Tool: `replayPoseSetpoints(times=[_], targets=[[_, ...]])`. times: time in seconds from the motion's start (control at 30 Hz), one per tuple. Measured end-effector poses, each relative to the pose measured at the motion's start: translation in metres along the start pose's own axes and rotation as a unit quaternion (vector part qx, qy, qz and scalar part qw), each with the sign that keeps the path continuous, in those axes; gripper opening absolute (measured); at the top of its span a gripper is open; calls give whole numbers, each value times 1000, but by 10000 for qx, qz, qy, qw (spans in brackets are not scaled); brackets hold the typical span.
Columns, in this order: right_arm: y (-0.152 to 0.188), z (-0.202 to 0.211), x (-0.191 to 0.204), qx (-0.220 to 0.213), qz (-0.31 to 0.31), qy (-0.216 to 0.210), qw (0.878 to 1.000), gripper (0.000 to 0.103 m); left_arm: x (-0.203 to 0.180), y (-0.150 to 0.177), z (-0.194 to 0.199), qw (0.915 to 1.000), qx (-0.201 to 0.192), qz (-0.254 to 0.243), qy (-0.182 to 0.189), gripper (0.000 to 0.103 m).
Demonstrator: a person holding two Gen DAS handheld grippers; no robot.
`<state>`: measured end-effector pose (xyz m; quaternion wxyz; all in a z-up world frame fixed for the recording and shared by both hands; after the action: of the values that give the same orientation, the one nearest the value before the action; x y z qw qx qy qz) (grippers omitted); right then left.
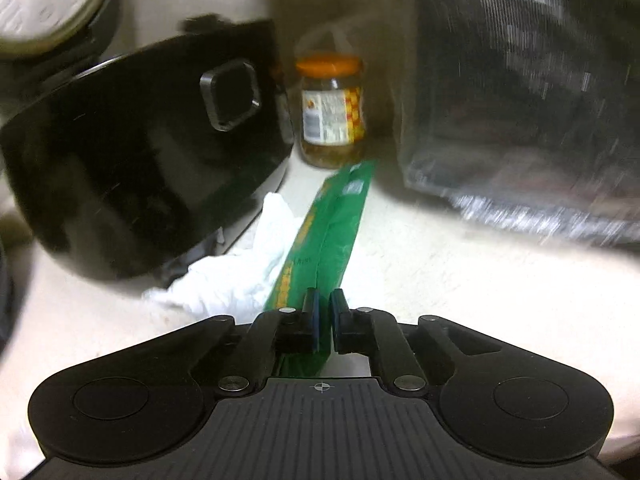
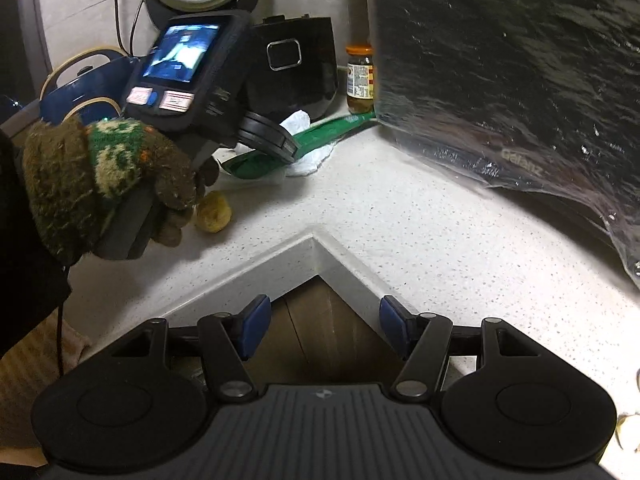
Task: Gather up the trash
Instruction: 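Grasp the green snack wrapper with the left tool and lift it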
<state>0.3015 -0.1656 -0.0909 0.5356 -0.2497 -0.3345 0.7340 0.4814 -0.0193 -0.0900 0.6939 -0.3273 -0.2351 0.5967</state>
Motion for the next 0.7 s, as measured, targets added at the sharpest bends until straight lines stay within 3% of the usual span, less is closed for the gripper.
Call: replayPoseSetpoints(times=[0.13, 0.33, 0.7], targets=[[-4, 3, -2, -96, -125, 122, 9998, 61, 15, 2, 46, 9979, -371, 439, 282, 8], [-15, 0, 6, -215, -242, 7, 9995, 61, 36, 31, 119, 9952, -719, 602, 291, 8], [-30, -20, 38, -190, 36, -31, 9998, 61, 87, 97, 163, 9868, -311, 1564, 279, 8]])
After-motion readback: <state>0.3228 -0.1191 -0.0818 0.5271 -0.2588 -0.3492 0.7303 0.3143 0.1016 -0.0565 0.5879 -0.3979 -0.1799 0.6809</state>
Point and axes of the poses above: each gripper's, at about its wrist camera, not at the fingertips, and z roughly against the way its jaws point, x to its left, y to its underside, the point moved 5 cm from there along -z, roughly the way its jaws point, and after that the axes turned 7 degrees about z, right-handed, at the moved point
